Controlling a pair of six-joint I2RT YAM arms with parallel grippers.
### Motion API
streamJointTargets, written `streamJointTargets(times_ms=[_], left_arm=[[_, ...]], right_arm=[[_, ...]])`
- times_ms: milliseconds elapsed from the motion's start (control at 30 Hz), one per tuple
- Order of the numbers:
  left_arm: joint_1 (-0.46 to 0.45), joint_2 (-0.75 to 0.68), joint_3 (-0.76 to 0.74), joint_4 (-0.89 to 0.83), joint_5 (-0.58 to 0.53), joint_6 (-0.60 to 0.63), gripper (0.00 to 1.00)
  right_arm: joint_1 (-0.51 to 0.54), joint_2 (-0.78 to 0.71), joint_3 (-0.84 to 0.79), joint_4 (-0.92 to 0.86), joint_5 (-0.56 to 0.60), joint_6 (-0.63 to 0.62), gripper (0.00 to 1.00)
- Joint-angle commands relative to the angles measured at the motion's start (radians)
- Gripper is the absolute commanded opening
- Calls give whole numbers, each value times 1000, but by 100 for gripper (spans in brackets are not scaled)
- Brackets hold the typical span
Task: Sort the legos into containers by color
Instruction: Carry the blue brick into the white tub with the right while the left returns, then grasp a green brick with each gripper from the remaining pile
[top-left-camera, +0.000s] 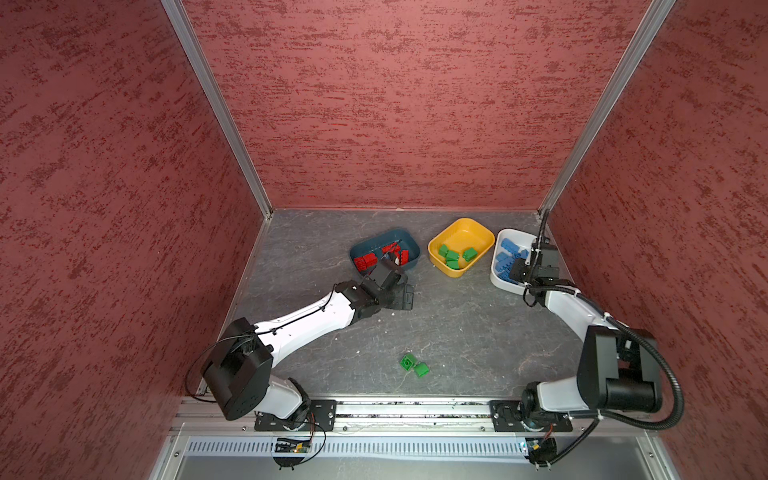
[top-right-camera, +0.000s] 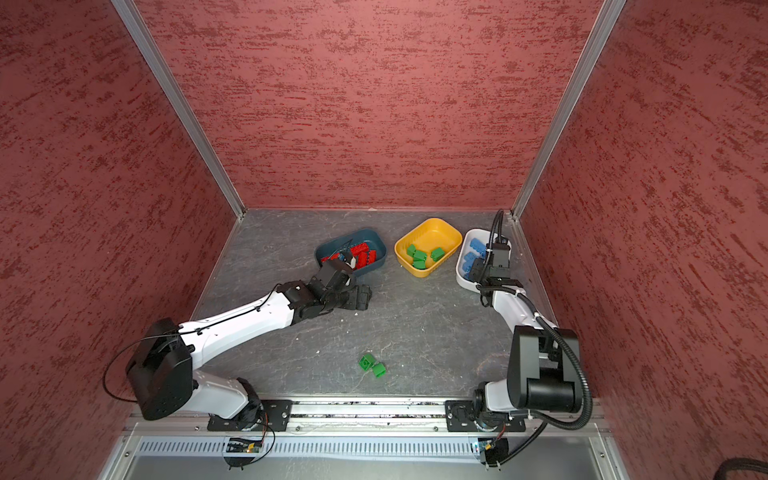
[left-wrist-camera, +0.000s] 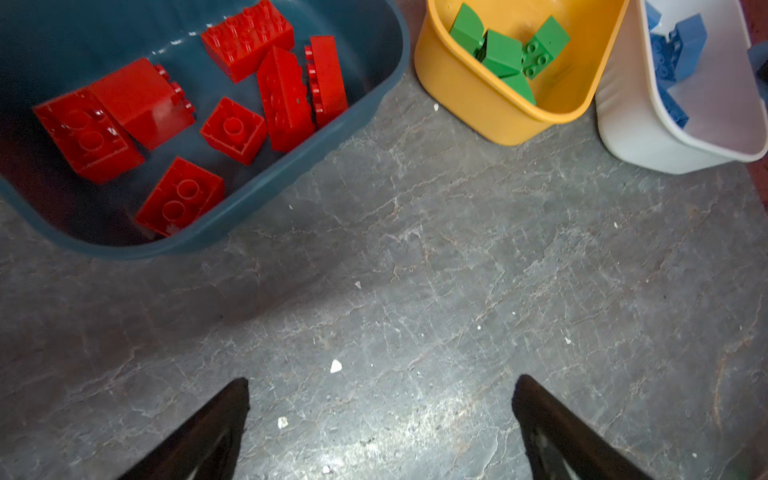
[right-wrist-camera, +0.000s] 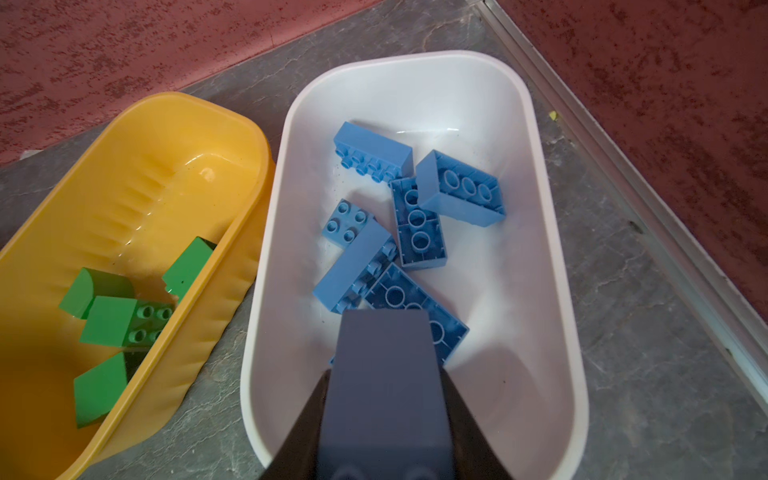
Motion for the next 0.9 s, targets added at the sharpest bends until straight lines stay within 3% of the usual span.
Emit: streamJointTargets(times_ms=[0, 133, 333, 433, 500, 733, 867], left_arm=[[-28, -20, -32, -49, 16, -4, 99], [-57, -36, -58, -71, 73, 26, 99], [-65, -53, -91, -97, 26, -3, 99], [-62, -64, -106, -77, -12, -34, 99], [-56, -70, -113, -66, -31, -59, 99], [-46, -100, -142, -51, -94, -172, 99], [-21, -138, -177, -26, -75, -234, 99]], right_arm=[[-4, 9, 35, -37, 53, -21, 41], [-3, 1, 42, -56, 25, -25, 62], [17, -80, 8, -78, -70, -18, 83], [52, -152, -46, -70, -131, 22, 86], [95, -199, -81, -76, -176, 52, 94], [366, -392, -239, -132, -165, 212, 94], [502, -489, -348, -104, -197, 313, 93]])
